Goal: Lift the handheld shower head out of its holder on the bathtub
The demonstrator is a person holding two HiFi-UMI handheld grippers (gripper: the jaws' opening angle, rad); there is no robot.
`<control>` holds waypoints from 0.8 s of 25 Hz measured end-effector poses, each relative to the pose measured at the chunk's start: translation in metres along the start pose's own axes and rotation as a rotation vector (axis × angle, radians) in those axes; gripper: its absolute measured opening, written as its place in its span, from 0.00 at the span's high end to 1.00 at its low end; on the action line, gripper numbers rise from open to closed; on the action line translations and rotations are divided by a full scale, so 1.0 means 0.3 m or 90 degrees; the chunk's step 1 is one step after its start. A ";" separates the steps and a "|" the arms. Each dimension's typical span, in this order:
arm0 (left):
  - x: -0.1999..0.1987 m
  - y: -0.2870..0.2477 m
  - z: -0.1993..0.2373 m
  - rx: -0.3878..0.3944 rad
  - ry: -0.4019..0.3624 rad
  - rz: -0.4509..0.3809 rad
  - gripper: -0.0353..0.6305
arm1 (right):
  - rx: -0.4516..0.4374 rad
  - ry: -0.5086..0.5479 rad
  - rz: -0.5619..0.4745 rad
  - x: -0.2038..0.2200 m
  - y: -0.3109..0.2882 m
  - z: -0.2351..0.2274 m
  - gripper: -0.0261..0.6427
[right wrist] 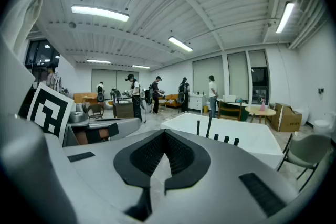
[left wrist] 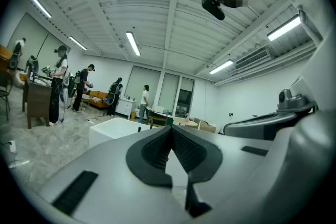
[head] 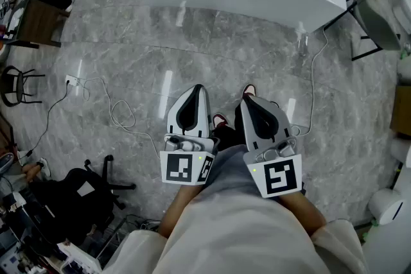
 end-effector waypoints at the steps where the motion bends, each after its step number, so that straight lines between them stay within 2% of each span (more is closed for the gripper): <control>1: -0.011 0.008 0.005 -0.003 -0.002 0.002 0.94 | 0.001 -0.005 0.011 -0.002 0.000 0.014 0.93; 4: -0.039 0.028 0.014 -0.006 -0.001 0.007 0.94 | 0.002 -0.019 0.030 -0.009 -0.001 0.048 0.93; 8: -0.050 0.027 -0.002 0.005 -0.013 0.009 0.94 | -0.003 -0.032 0.028 -0.019 -0.019 0.052 0.93; 11: -0.035 0.010 0.002 0.010 -0.004 0.025 0.94 | -0.017 -0.046 0.022 -0.026 -0.048 0.046 0.93; 16: -0.023 -0.077 0.019 0.014 0.006 0.049 0.94 | -0.053 -0.076 0.001 -0.034 -0.127 0.010 0.93; 20: -0.027 -0.166 -0.012 0.037 -0.017 0.054 0.94 | -0.058 -0.120 -0.028 -0.043 -0.182 -0.064 0.93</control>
Point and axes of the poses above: the fingertips, and each gripper's own axes: y backward along the fingers, z to its left, x out of its underside, the point moved 6 cm from there along y, backward along the fingers, and after that the axes turned 11 degrees about -x, right-handed, at the moved point
